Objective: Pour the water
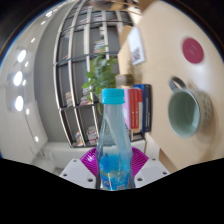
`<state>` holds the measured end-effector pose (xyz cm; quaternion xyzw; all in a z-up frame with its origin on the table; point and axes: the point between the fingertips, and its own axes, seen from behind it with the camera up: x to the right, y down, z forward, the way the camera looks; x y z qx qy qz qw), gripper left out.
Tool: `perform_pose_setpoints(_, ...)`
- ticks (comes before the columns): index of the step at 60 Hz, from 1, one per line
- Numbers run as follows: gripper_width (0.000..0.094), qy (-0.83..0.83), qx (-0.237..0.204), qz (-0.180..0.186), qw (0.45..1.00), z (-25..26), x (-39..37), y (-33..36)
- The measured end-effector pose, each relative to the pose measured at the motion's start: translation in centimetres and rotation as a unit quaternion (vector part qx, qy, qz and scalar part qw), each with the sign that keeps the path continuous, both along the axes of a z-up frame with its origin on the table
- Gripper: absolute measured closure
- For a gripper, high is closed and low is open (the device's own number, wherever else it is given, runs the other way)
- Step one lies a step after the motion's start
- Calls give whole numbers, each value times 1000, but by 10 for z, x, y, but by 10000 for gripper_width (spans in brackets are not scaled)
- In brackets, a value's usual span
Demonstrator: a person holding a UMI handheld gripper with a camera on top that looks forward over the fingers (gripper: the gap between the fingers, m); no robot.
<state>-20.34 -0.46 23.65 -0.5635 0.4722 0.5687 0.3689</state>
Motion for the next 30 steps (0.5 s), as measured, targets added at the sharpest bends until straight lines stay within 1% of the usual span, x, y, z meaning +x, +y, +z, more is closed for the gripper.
perform_pose_setpoints(4, 548, -144, 35, 13, 989, 12, 17, 19)
perform_pose_setpoints(5, 546, -179, 45, 16, 983, 20, 21, 5)
perform_pose_setpoints(6, 546, -215, 53, 17, 975, 23, 27, 9)
perform_pose_setpoints(7, 548, -251, 60, 14, 966, 33, 29, -6)
perform_pose_setpoints(10, 550, -343, 76, 13, 936, 41, 46, 9)
perform_pose_setpoints(14, 550, -430, 95, -5, 898, 57, 76, 12)
perform_pose_setpoints(19, 550, -495, 111, -30, 861, 72, 110, 18)
perform_pose_setpoints(22, 550, -528, 114, -42, 840, 70, 130, 20)
perform_pose_setpoints(23, 550, -542, 113, -44, 832, 79, 137, 17)
perform_pose_setpoints(29, 552, -610, 111, -35, 783, 61, 167, 15)
perform_pose_setpoints(30, 551, -620, 115, -38, 775, 39, 171, 23)
